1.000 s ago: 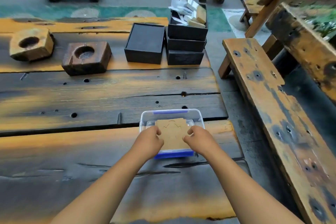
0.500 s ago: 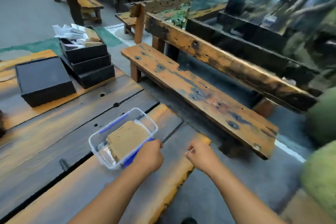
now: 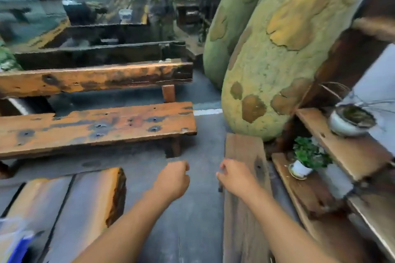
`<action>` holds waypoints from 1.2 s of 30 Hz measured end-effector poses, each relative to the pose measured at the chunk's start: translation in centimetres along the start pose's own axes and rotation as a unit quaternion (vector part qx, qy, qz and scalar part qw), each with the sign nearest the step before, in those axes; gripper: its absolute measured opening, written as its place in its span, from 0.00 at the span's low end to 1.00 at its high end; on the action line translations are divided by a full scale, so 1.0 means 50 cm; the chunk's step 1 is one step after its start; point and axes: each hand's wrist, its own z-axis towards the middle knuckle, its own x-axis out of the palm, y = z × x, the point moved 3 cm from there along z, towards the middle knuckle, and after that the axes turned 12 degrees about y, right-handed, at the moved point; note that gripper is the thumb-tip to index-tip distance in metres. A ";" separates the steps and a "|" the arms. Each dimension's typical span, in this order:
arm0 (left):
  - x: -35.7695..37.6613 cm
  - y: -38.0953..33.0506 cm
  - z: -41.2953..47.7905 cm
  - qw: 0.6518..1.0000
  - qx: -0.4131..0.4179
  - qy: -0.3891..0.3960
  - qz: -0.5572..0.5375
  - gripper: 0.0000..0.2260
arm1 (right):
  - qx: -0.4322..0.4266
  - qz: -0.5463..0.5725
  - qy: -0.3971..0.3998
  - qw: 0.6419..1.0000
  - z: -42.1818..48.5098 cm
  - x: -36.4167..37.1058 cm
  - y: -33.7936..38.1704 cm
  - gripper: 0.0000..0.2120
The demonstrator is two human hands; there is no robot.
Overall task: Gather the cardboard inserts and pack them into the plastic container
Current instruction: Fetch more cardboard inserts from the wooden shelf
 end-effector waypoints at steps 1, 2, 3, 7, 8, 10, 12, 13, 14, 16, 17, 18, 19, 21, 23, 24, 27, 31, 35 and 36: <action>0.015 -0.049 0.015 1.000 0.023 0.009 0.014 0.16 | 0.017 0.017 -0.015 1.000 -0.016 -0.019 -0.049 0.11; 0.036 -0.112 0.036 0.998 0.053 0.019 0.030 0.16 | 0.037 0.038 -0.038 0.998 -0.040 -0.041 -0.111 0.11; 0.052 -0.162 0.050 0.995 0.079 0.026 0.045 0.16 | 0.056 0.055 -0.051 0.996 -0.061 -0.056 -0.157 0.11; 0.123 -0.360 0.070 0.976 0.188 0.058 0.098 0.15 | 0.140 0.114 -0.104 0.978 -0.159 -0.103 -0.315 0.09; 0.142 -0.405 0.074 0.968 0.213 0.071 0.114 0.15 | 0.163 0.127 -0.115 0.972 -0.186 -0.114 -0.348 0.10; 0.179 -0.487 0.082 0.949 0.262 0.096 0.144 0.14 | 0.204 0.148 -0.143 0.957 -0.232 -0.136 -0.403 0.10; 0.213 -0.562 0.087 0.926 0.315 0.118 0.172 0.13 | 0.244 0.174 -0.170 0.939 -0.272 -0.156 -0.454 0.11; 0.230 -0.593 0.091 0.913 0.340 0.128 0.185 0.12 | 0.262 0.182 -0.185 0.929 -0.289 -0.165 -0.475 0.10; 0.250 -0.632 0.099 0.897 0.370 0.138 0.199 0.11 | 0.282 0.191 -0.202 0.918 -0.308 -0.176 -0.498 0.10; 0.275 -0.685 0.111 0.871 0.412 0.156 0.218 0.09 | 0.307 0.200 -0.219 0.904 -0.332 -0.195 -0.529 0.10; 0.284 -0.708 0.117 0.858 0.433 0.163 0.225 0.08 | 0.317 0.199 -0.222 0.900 -0.341 -0.205 -0.541 0.10; 0.291 -0.734 0.124 0.839 0.459 0.170 0.238 0.08 | 0.333 0.199 -0.228 0.893 -0.350 -0.213 -0.553 0.10; 0.295 -0.755 0.132 0.824 0.481 0.174 0.246 0.07 | 0.345 0.198 -0.234 0.887 -0.356 -0.221 -0.560 0.10; 0.297 -0.797 0.153 0.797 0.513 0.187 0.257 0.04 | 0.382 0.207 -0.243 0.867 -0.366 -0.235 -0.567 0.11; 0.291 -0.839 0.172 0.772 0.544 0.197 0.264 0.05 | 0.413 0.203 -0.247 0.853 -0.371 -0.253 -0.572 0.11; 0.287 -0.858 0.179 0.762 0.556 0.199 0.266 0.07 | 0.425 0.195 -0.247 0.849 -0.373 -0.262 -0.573 0.11; 0.273 -0.917 0.202 0.740 0.578 0.211 0.271 0.10 | 0.457 0.175 -0.256 0.833 -0.380 -0.302 -0.580 0.11; 0.256 -1.000 0.203 0.711 0.604 0.209 0.291 0.10 | 0.471 0.169 -0.282 0.819 -0.407 -0.363 -0.592 0.13; 0.226 -1.102 0.178 0.702 0.633 0.185 0.268 0.10 | 0.470 0.167 -0.322 0.805 -0.452 -0.445 -0.602 0.08; 0.214 -1.130 0.170 0.704 0.638 0.178 0.258 0.10 | 0.469 0.162 -0.334 0.802 -0.467 -0.472 -0.603 0.08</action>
